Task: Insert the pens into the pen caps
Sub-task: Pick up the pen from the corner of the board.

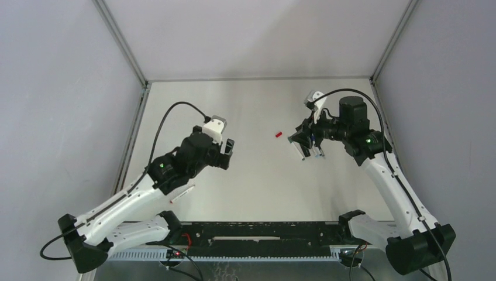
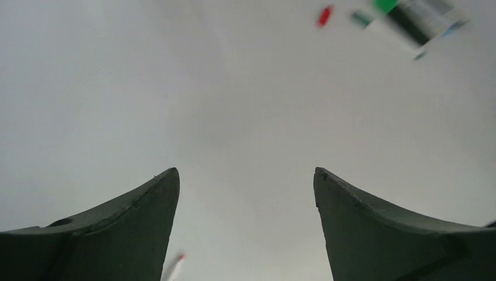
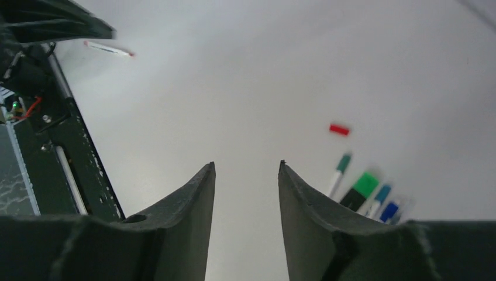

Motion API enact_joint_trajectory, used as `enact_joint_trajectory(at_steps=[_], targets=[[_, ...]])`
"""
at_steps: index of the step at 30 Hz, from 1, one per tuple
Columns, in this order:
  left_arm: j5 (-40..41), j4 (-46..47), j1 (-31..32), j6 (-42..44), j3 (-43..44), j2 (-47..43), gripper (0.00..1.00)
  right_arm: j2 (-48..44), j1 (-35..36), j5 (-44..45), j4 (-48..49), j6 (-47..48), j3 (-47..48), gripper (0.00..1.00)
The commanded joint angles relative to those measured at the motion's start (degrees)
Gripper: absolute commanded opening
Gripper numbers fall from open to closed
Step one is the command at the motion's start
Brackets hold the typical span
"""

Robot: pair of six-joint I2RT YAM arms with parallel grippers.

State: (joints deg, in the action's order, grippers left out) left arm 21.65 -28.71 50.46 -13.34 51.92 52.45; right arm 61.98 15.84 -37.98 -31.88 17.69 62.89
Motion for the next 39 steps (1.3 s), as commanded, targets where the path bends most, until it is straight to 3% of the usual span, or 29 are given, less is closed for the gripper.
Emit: enact_joint_trajectory(at_steps=[1, 5, 16, 19, 23, 28, 39], targets=[[-4.26, -17.69, -6.71, 15.82, 3.75, 4.91, 0.89, 0.65, 1.14, -8.68, 4.79, -0.91, -0.25, 0.55], [-10.97, -23.98, -11.56, 19.89, 4.35, 10.89, 0.87, 3.72, 1.16, -15.31, 1.3, 1.94, 0.12, 0.56], [-13.39, -25.56, -18.5, 28.9, 3.51, 20.7, 0.86, 5.43, -0.74, -17.63, 0.2, 2.59, -1.65, 0.56], [-10.03, -24.47, -18.8, 34.35, -3.39, 18.43, 0.85, 4.97, -2.13, -18.45, 0.08, 2.29, -1.63, 0.56], [-14.01, -23.26, -18.82, 39.82, -10.92, 8.76, 0.83, 4.78, -2.65, -19.34, -0.23, 2.35, -1.63, 0.56], [-13.3, -21.7, -18.83, 42.61, -17.77, -0.04, 0.74, 5.21, -2.39, -19.94, -0.11, 2.19, -1.63, 0.56], [-12.8, -19.6, -19.75, 42.96, -19.02, 6.67, 0.62, 3.81, -4.26, -21.0, -0.3, 1.38, -1.69, 0.56]])
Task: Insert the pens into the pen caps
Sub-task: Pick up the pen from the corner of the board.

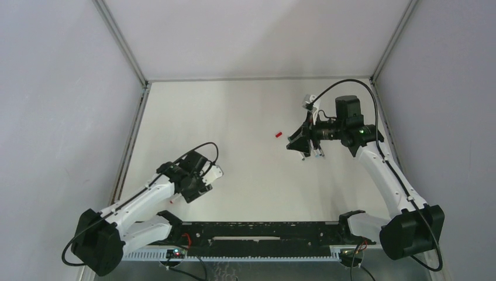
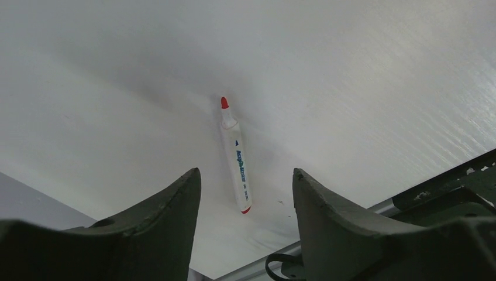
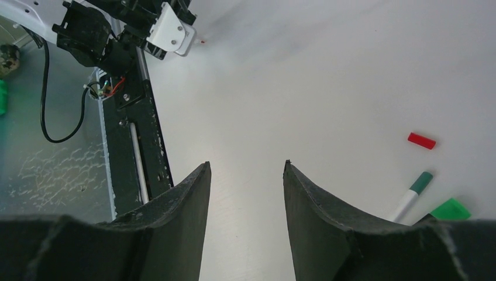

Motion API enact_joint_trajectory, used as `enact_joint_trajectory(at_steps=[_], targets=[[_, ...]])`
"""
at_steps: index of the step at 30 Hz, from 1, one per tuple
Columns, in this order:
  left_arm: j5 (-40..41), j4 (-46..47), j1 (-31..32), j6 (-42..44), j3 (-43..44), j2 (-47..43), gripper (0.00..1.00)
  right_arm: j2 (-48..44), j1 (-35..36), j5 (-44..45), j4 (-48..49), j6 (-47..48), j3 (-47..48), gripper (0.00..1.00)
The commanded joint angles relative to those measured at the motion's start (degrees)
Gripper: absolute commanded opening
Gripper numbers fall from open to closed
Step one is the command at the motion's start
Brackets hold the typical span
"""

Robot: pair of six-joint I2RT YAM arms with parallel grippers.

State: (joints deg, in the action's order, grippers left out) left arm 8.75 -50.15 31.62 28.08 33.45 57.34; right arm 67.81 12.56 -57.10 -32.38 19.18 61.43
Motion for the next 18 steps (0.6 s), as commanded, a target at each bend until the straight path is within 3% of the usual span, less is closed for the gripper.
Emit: enact_joint_trajectory(at_steps=[1, 4, 12, 16, 18], targets=[[0.13, 2.37, -1.14, 1.5, -0.69, 2.24, 0.6, -2.21, -1.1, -2.13, 0.14, -0.11, -0.2, 0.56], [0.03, 3.75, -2.36, 1.03, -0.82, 4.44, 0.49, -2.84, -1.23, -2.55, -0.04, 0.09, -0.17, 0.56], [-2.09, 7.76, -4.9, 0.14, 0.7, 15.4, 0.42, -2.97, -2.34, -4.33, -0.9, 0.59, -0.17, 0.55], [-2.34, 7.24, -6.28, -0.64, 3.31, 20.06, 0.32, -3.28, -3.59, -5.39, -1.4, 0.67, -0.21, 0.55], [-3.2, 6.85, -6.75, -0.93, 4.24, 21.61, 0.22, -3.45, -4.2, -5.92, -1.53, 0.69, -0.17, 0.55]])
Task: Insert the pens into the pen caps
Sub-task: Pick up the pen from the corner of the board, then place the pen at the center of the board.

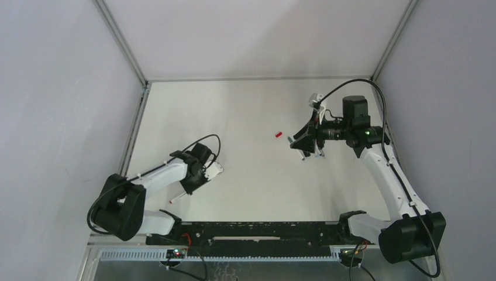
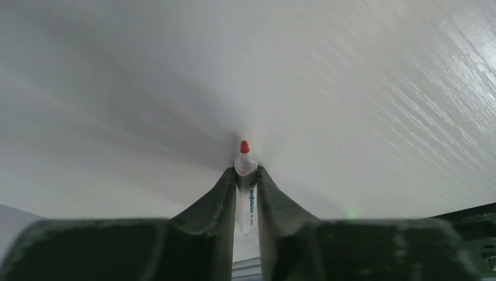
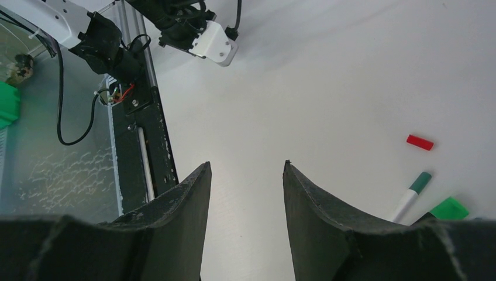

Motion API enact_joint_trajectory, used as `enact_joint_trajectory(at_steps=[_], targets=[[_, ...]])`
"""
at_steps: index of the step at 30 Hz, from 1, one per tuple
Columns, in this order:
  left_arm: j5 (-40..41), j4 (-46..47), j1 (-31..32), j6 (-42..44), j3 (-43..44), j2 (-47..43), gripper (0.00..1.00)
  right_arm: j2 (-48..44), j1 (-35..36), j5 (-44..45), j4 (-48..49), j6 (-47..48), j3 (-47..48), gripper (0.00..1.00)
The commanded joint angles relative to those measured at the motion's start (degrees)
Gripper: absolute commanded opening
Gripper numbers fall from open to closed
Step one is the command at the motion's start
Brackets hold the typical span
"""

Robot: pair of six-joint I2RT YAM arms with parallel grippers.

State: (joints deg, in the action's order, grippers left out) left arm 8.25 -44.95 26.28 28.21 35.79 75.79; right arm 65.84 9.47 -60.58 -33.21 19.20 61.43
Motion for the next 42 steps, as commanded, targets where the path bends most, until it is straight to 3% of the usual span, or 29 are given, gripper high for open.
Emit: enact_joint_trajectory(at_steps=[1, 6, 13, 20, 22, 27, 34, 36, 40, 42], targets=[[-3.05, 1.48, -1.53, -1.25, 2.24, 3.62, 0.17, -1.45, -1.39, -2.7, -0.79, 0.64, -0.17, 0.55], [-4.12, 1.59, -1.67, -1.53, 3.5, 4.74, 0.01, -1.37, -2.46, -3.65, -1.11, 0.83, -0.17, 0.55], [-7.06, 0.59, -0.95, -5.1, 13.87, 11.46, 0.0, -1.2, -2.95, -2.96, -1.49, 1.84, -0.17, 0.55], [-6.84, 3.66, 7.17, -10.5, 26.24, 16.68, 0.0, 0.06, -4.37, -1.66, -1.66, 2.48, -0.21, 0.55], [-6.17, 3.92, 9.06, -15.16, 30.81, 18.86, 0.0, 0.44, -5.08, -1.43, -1.68, 2.53, -0.21, 0.55], [-4.6, 3.37, 13.09, -36.22, 39.85, 25.71, 0.0, 1.03, -6.68, -1.38, -1.77, 2.66, -0.17, 0.55], [-9.47, 14.37, 22.07, -59.13, 37.19, 26.53, 0.0, 1.42, -9.03, -1.73, -2.01, 2.86, -0.24, 0.55], [-11.62, 22.66, 24.23, -64.76, 34.52, 26.22, 0.0, 1.62, -9.04, -2.03, -2.11, 2.76, -0.17, 0.55], [-14.03, 35.5, 25.66, -74.56, 29.34, 27.49, 0.0, 2.17, -10.72, -2.22, -2.28, 2.5, -0.22, 0.55], [-14.46, 36.9, 25.82, -77.69, 29.08, 28.87, 0.0, 2.27, -11.0, -2.23, -2.3, 2.32, -0.17, 0.55]])
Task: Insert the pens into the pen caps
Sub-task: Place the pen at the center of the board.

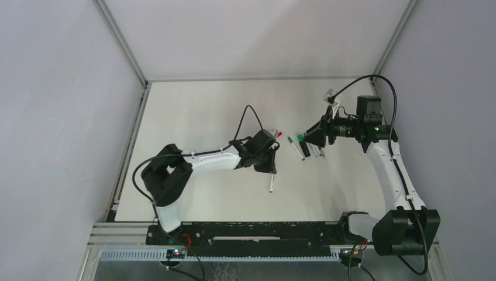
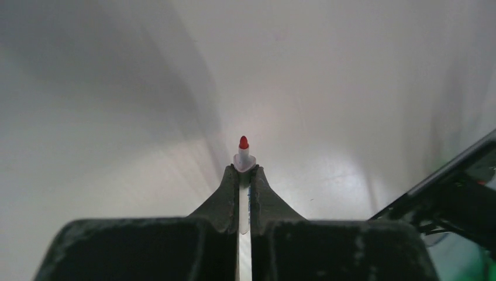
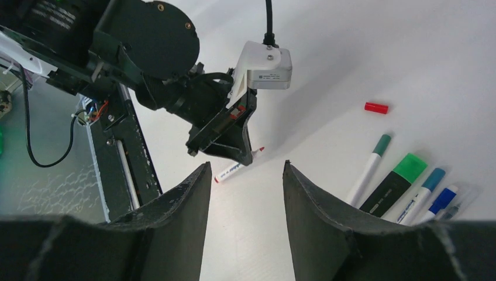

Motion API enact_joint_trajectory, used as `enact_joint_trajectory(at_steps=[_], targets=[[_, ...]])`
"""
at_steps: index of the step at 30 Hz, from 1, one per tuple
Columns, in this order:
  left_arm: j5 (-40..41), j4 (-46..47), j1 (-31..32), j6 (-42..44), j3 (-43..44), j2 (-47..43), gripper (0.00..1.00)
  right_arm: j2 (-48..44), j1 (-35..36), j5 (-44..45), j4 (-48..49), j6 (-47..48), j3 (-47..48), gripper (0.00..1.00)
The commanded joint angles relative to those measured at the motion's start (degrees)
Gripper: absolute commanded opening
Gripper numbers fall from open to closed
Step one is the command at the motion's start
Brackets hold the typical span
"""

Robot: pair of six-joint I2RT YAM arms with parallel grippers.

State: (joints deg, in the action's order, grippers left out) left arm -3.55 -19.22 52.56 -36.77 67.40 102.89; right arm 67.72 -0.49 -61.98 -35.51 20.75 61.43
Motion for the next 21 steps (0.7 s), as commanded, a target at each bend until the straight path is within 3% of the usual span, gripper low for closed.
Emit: enact_joint_trajectory(at_steps=[1, 6, 12, 21], targets=[[-3.02, 11.69, -0.32, -13.97, -2.61, 2.59, 0.0, 0.46, -1.17, -0.83, 0.0, 0.73, -0.21, 0.55], [-2.52, 15.4, 0.52, -16.06, -4.61, 2.53, 0.0, 1.02, -1.23, -0.78, 0.0, 0.43, -0.17, 0.55], [-1.22, 18.9, 0.57, -16.11, -7.6, 2.68, 0.21, 1.44, -1.18, -0.65, -0.08, 0.31, -0.19, 0.55], [1.77, 21.97, 0.27, -15.09, -10.89, -0.62, 0.3, 2.1, -1.18, 0.0, -0.26, 0.49, -0.17, 0.55]])
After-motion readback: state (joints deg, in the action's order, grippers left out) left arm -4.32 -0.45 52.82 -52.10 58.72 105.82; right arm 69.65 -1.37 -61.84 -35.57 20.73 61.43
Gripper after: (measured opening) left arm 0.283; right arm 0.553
